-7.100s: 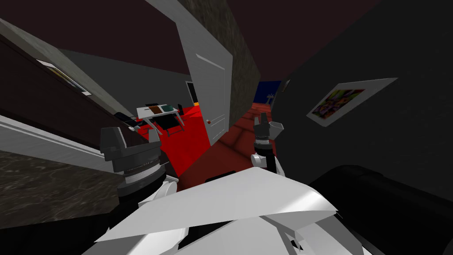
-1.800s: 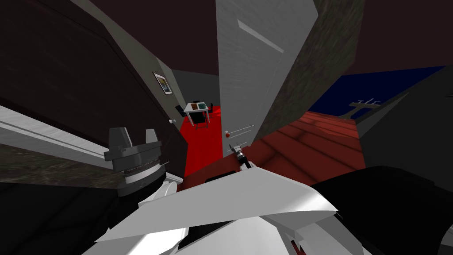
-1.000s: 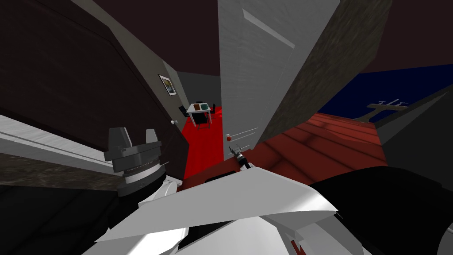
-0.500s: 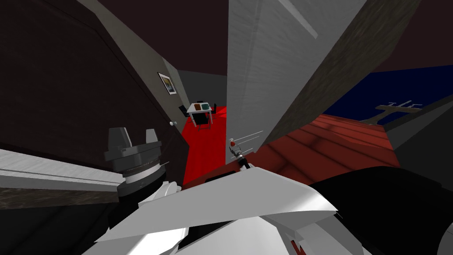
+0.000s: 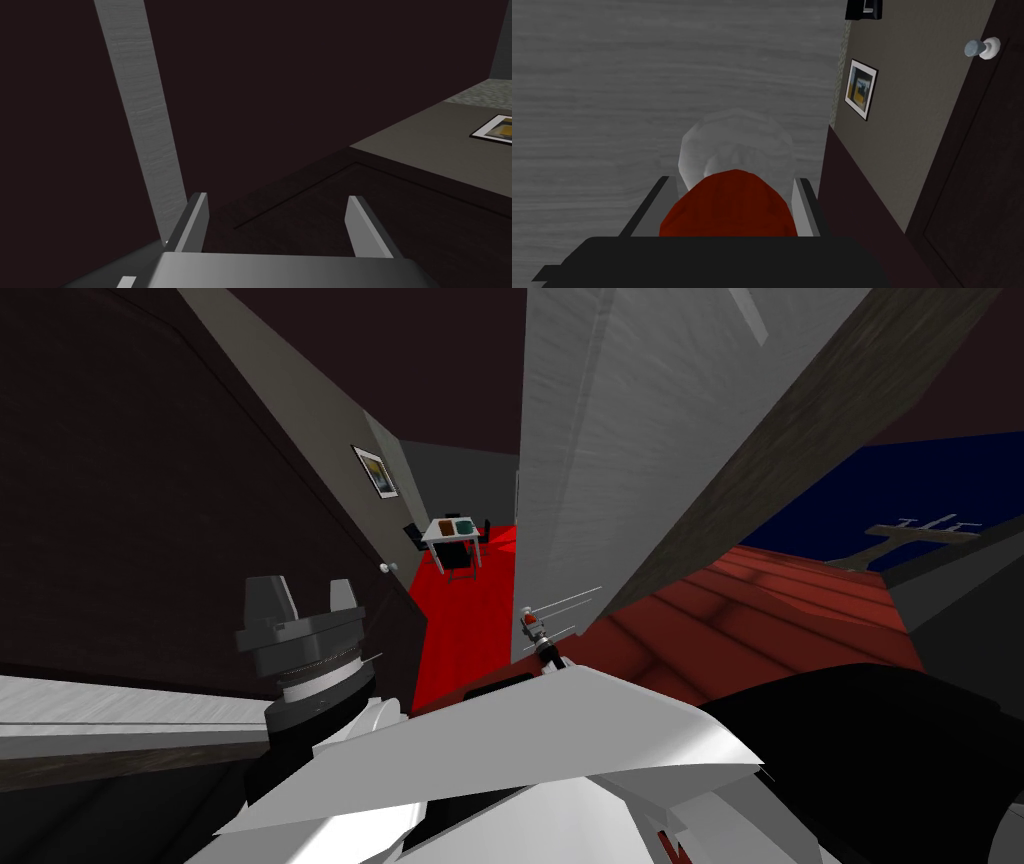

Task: Push the door open

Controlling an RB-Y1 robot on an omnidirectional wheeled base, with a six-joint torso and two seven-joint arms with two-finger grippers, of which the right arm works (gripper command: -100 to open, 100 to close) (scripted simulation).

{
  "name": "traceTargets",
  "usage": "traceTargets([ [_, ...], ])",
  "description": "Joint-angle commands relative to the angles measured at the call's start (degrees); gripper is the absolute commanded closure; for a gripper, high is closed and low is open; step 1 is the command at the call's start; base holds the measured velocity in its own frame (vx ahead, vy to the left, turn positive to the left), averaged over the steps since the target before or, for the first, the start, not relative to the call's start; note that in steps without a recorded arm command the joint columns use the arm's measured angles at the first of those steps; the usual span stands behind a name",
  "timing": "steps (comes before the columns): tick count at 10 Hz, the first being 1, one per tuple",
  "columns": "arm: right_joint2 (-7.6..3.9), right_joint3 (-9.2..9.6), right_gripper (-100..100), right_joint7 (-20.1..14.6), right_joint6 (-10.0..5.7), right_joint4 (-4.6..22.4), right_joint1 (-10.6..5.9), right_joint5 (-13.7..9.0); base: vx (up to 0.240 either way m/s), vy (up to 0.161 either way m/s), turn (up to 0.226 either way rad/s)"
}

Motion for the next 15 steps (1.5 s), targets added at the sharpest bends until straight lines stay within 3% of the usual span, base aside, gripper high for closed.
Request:
traceTargets([
  [1,-0.02,0.0,100,0.0,-0.06,0.0,0.17,0.0,-0.012,0.002,0.003],
  [4,-0.02,0.0,100,0.0,-0.06,0.0,0.17,0.0,0.0,0.0,0.0],
  [15,0.25,-2.07,100,-14.2,-0.32,0.3,-0.35,-2.7,0.026,0.005,0.027],
])
